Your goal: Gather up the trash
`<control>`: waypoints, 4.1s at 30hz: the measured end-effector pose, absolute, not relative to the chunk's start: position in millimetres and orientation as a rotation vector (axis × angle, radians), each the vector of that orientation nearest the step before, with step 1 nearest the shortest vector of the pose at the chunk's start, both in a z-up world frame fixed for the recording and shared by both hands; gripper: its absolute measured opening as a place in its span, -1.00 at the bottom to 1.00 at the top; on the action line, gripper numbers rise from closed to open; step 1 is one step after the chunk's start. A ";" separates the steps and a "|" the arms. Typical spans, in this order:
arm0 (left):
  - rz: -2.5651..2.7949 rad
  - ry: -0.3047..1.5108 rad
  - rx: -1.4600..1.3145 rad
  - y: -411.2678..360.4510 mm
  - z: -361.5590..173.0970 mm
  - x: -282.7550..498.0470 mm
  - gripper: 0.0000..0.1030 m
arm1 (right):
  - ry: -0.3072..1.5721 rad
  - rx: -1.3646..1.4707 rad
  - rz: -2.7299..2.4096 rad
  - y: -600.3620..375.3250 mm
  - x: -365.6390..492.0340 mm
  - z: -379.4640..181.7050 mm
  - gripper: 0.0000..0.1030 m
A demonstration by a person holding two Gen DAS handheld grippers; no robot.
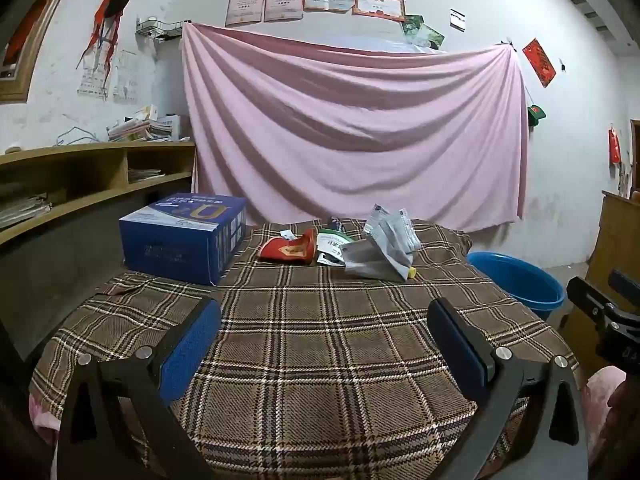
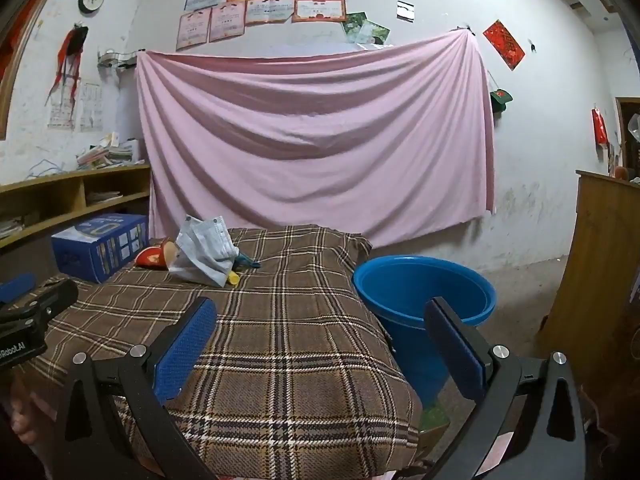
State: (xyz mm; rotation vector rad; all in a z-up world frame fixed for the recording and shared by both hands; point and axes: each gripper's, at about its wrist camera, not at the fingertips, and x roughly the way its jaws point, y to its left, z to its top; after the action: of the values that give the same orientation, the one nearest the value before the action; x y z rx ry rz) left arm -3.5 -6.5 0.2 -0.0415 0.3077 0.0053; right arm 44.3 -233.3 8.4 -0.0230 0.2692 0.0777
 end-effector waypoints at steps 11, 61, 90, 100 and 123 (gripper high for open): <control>0.001 0.309 -0.043 -6.6 0.8 -3.4 0.96 | 0.278 -0.015 0.082 -233.0 47.9 6.6 1.00; 0.001 0.312 -0.047 -5.7 0.9 -2.2 0.96 | 0.285 -0.015 0.085 -233.3 47.9 7.8 1.00; 0.029 0.276 -0.060 1.2 9.8 1.7 0.96 | 0.241 -0.009 0.104 -225.4 47.7 21.9 1.00; 0.078 0.188 -0.046 20.2 37.8 21.0 0.96 | 0.148 0.014 0.127 -219.9 70.5 58.2 1.00; 0.140 0.272 -0.021 41.8 34.7 84.8 0.96 | 0.288 -0.154 0.302 -166.6 154.5 57.4 1.00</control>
State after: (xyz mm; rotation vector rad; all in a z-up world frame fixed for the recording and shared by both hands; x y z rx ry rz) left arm 84.8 41.8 34.7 -0.0206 0.2720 0.1403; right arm 154.5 -166.6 57.4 -0.1543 0.2883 0.3017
